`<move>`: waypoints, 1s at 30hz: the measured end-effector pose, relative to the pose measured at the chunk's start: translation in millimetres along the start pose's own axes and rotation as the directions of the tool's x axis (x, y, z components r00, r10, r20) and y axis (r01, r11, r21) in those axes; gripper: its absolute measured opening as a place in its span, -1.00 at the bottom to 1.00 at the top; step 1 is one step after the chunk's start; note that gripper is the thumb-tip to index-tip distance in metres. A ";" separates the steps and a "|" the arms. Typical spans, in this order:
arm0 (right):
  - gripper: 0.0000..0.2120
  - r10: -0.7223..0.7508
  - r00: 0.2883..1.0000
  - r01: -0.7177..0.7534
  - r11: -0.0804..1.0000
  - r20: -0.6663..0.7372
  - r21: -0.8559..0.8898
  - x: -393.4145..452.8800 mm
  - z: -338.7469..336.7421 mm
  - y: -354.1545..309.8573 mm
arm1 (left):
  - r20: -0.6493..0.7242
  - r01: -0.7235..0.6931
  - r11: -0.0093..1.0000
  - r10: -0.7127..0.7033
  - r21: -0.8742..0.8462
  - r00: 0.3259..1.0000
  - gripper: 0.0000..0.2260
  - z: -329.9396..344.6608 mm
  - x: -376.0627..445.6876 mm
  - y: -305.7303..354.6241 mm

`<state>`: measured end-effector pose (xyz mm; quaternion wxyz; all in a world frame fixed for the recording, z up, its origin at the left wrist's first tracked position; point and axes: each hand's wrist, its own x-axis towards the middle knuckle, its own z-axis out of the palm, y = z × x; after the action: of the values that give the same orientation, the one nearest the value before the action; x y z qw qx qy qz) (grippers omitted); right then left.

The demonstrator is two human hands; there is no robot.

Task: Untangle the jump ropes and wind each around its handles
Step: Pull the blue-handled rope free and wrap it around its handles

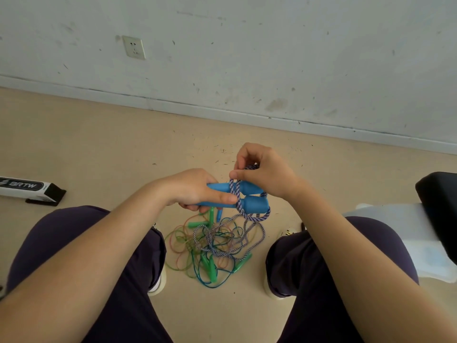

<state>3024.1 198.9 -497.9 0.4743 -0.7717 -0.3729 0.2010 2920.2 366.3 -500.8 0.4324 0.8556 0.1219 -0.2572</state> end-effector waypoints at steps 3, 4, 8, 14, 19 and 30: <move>-0.76 0.039 0.999 -0.039 0.999 0.000 -0.006 0.5 -3.3 0.4 | 0.004 -0.013 1.000 0.013 -0.012 1.000 -0.56 -1.6 -1.6 -0.7; -0.78 0.057 0.998 -0.057 0.998 0.004 -0.007 0.5 -4.2 1.0 | 0.001 -0.017 1.000 0.018 -0.020 1.000 -0.55 -1.5 -1.7 -1.0; -0.81 0.091 0.996 -0.090 0.994 -0.001 -0.062 0.4 -6.0 3.5 | -0.011 -0.022 0.996 0.022 -0.091 1.000 -0.59 -0.1 -0.3 -1.7; -0.87 0.123 0.991 -0.125 0.991 0.045 0.044 -0.2 -11.8 0.1 | -0.066 -0.061 0.983 0.050 -0.175 0.997 -0.72 -5.5 -3.6 0.5; -0.71 0.122 0.987 -0.141 0.972 0.107 0.188 -4.2 -13.6 -2.2 | -0.180 -0.128 0.961 0.084 -0.247 0.980 -0.74 -4.3 -5.0 1.3; -0.64 0.154 0.987 -0.161 0.906 0.050 0.392 -2.8 -9.8 -0.4 | 0.021 -0.088 0.932 0.102 -0.353 0.995 -0.81 -12.8 -9.6 3.4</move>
<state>3028.8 191.1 -493.1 0.5991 -0.6858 -0.2655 0.3167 2917.9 374.7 -486.9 0.5924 0.7644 0.1159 -0.2266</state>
